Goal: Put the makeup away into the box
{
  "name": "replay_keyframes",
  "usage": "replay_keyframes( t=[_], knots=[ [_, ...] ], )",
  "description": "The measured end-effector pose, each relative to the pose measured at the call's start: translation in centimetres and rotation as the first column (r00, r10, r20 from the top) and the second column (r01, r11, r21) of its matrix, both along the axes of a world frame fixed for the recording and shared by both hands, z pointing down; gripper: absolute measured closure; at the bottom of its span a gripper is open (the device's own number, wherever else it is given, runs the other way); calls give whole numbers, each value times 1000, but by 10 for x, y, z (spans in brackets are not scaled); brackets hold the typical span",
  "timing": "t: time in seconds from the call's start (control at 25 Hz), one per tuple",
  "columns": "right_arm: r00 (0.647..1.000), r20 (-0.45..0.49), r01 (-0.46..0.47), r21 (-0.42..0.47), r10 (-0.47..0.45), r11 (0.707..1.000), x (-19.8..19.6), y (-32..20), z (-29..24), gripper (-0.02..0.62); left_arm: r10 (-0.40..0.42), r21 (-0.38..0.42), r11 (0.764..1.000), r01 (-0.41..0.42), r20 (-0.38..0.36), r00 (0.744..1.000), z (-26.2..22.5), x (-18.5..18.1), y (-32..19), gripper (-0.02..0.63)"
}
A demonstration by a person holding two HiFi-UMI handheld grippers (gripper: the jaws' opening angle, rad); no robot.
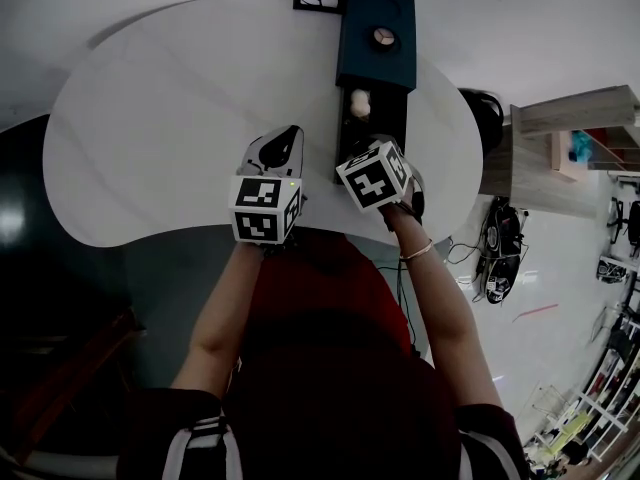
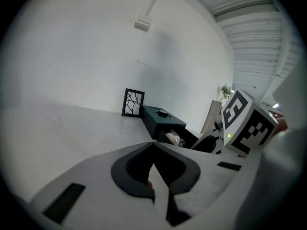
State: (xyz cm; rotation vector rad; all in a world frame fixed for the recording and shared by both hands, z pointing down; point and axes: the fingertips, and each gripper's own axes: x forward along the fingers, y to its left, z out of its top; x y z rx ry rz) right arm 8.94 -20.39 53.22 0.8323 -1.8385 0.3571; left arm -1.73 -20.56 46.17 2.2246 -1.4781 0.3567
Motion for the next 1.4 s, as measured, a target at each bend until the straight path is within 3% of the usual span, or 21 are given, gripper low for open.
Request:
replay_keyframes(
  t=[0.32, 1.08, 1.4],
  knots=[
    [1000, -24, -1, 21, 1, 1000, 1, 0, 1, 489, -9, -4, 1000, 9, 2, 1000, 1, -4, 4, 584],
    [1000, 19, -8, 27, 7, 1000, -2, 0, -3, 488, -16, -9, 1000, 16, 9, 1000, 1, -7, 10, 584],
    [991, 118, -73, 52, 66, 996, 3, 1, -17, 489, -17, 3, 1000, 17, 16, 1000, -4, -8, 12, 584]
  ],
)
